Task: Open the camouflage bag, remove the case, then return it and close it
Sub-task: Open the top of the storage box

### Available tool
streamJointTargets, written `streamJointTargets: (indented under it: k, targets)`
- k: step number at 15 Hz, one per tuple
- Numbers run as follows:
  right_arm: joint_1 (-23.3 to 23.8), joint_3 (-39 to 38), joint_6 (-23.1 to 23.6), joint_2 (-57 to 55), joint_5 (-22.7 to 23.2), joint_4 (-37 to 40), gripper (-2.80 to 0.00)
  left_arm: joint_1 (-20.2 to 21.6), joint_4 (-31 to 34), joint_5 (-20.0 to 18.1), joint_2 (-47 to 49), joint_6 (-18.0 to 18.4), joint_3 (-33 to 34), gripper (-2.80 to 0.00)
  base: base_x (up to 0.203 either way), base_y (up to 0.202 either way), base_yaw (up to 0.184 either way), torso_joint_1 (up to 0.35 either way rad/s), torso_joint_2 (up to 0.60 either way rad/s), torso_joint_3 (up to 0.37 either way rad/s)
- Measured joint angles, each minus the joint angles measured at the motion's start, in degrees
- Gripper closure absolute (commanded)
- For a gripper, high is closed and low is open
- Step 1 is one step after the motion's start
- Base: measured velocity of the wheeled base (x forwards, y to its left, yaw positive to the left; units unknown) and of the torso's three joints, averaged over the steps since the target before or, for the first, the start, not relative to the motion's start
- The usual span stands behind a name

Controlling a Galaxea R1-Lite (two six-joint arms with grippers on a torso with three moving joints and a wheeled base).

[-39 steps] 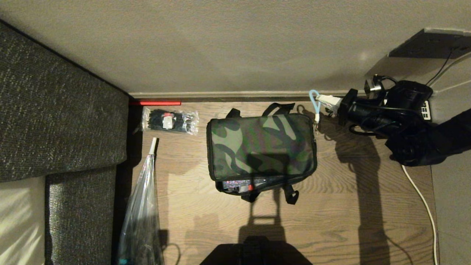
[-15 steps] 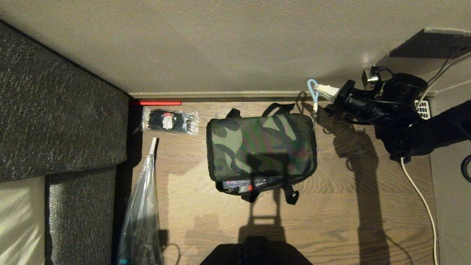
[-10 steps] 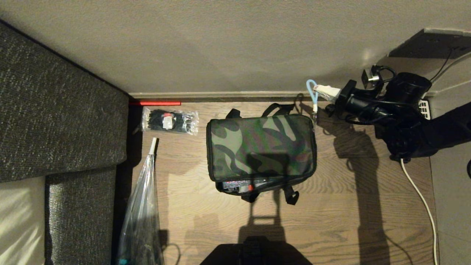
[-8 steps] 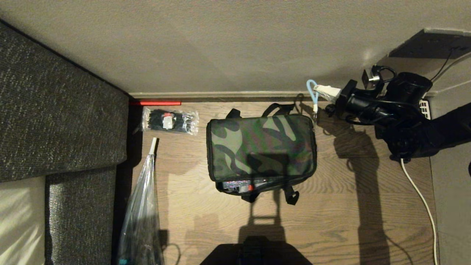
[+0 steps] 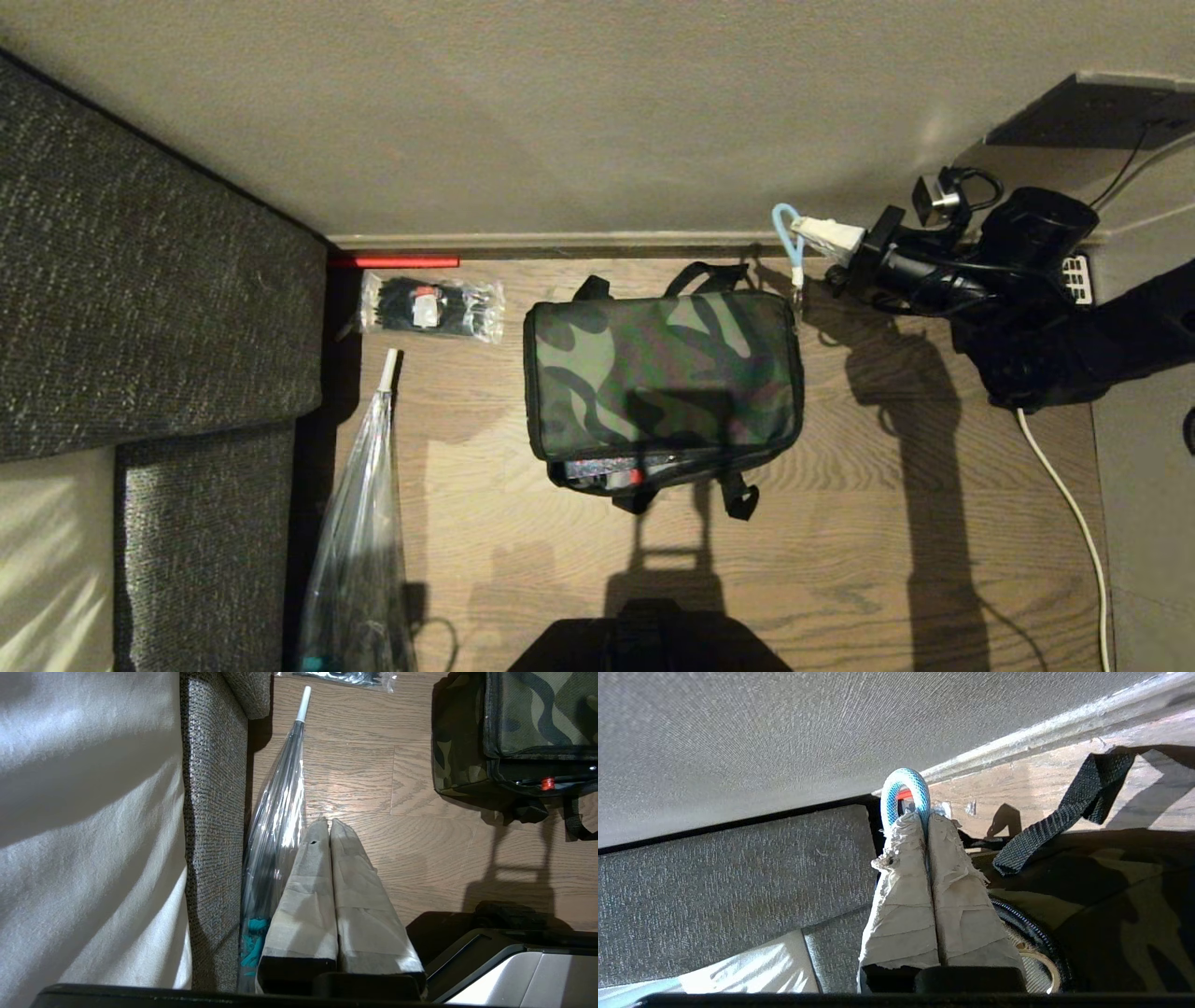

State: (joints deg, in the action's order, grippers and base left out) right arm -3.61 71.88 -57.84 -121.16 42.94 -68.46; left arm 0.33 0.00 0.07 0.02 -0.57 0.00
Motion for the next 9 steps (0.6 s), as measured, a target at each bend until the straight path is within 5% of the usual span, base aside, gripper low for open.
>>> streamJointTargets:
  k: [9]
  targets:
    - [-0.2,7.0,0.3,-3.3,-0.1,-1.1,0.00,0.0,0.0,0.0,0.0,0.0,0.0,0.00,0.000,0.000,0.000,0.000,0.00,0.000]
